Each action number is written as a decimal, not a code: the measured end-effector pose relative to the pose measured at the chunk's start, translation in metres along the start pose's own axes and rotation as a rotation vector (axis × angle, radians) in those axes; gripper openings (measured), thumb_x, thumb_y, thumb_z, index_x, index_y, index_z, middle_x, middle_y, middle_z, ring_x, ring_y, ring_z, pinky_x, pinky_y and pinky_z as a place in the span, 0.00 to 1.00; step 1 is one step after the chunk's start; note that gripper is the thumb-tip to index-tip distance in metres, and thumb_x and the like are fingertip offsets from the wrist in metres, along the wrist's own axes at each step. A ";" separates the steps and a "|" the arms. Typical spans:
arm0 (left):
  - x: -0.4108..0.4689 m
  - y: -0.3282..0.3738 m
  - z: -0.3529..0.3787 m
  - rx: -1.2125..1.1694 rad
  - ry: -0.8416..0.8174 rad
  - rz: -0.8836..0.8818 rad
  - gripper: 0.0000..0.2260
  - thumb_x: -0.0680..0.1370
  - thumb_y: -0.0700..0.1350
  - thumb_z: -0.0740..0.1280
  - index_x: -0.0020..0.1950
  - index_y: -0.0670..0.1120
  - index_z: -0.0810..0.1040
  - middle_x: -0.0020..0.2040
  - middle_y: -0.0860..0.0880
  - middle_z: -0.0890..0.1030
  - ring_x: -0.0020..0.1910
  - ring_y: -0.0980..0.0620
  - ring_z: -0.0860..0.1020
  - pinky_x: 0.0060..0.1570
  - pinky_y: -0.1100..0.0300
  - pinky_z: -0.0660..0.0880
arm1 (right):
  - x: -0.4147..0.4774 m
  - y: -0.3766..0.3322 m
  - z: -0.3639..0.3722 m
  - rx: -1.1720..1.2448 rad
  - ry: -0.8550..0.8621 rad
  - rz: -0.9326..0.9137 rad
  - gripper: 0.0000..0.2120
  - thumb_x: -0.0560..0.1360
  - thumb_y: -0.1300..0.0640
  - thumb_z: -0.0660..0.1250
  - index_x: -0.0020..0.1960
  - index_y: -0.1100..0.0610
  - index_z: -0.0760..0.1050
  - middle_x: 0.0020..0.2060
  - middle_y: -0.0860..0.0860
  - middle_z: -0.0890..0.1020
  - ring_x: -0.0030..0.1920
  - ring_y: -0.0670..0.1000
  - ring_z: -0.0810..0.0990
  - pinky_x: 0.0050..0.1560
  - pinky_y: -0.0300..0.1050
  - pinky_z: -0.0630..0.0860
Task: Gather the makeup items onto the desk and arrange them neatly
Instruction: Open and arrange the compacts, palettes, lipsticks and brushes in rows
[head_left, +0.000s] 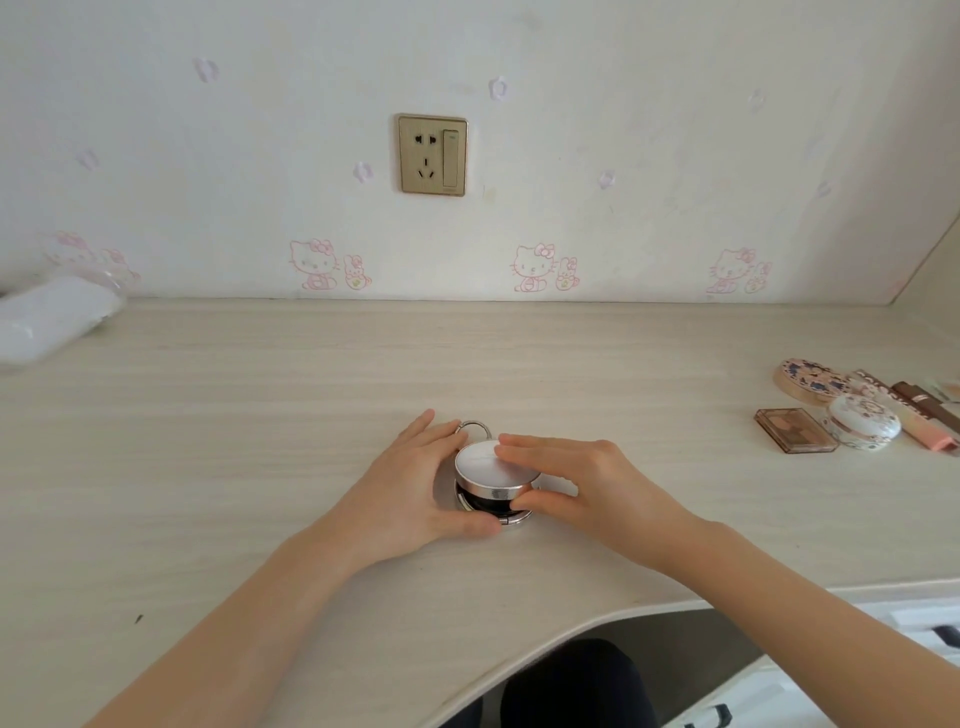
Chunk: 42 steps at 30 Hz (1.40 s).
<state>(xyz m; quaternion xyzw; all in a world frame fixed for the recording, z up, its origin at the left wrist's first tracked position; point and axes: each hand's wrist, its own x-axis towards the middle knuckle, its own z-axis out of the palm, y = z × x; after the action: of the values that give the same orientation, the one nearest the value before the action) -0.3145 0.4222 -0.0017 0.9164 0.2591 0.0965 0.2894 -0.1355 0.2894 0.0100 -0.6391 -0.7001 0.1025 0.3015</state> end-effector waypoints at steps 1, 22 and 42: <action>0.000 0.000 0.000 0.034 -0.020 -0.018 0.50 0.61 0.70 0.71 0.77 0.54 0.57 0.76 0.60 0.53 0.76 0.60 0.40 0.74 0.61 0.46 | -0.002 0.000 0.001 0.001 -0.002 -0.018 0.22 0.74 0.53 0.70 0.67 0.51 0.73 0.66 0.47 0.75 0.65 0.43 0.73 0.65 0.37 0.70; -0.020 0.006 0.018 -0.081 0.317 -0.120 0.26 0.61 0.63 0.76 0.58 0.61 0.79 0.64 0.59 0.73 0.70 0.55 0.59 0.62 0.65 0.55 | 0.009 -0.009 -0.007 0.067 -0.032 0.135 0.17 0.77 0.53 0.65 0.66 0.51 0.74 0.62 0.40 0.77 0.57 0.32 0.75 0.59 0.25 0.66; -0.026 0.013 0.018 -0.042 0.345 -0.135 0.37 0.59 0.70 0.72 0.63 0.53 0.77 0.64 0.58 0.74 0.71 0.55 0.62 0.65 0.65 0.57 | 0.011 -0.013 -0.004 0.180 0.084 0.340 0.25 0.78 0.49 0.63 0.73 0.50 0.62 0.65 0.41 0.73 0.63 0.40 0.72 0.65 0.39 0.70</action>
<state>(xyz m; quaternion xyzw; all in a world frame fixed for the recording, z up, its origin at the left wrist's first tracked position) -0.3246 0.3905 -0.0095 0.8606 0.3637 0.2379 0.2654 -0.1440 0.2966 0.0235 -0.7223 -0.5569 0.1873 0.3648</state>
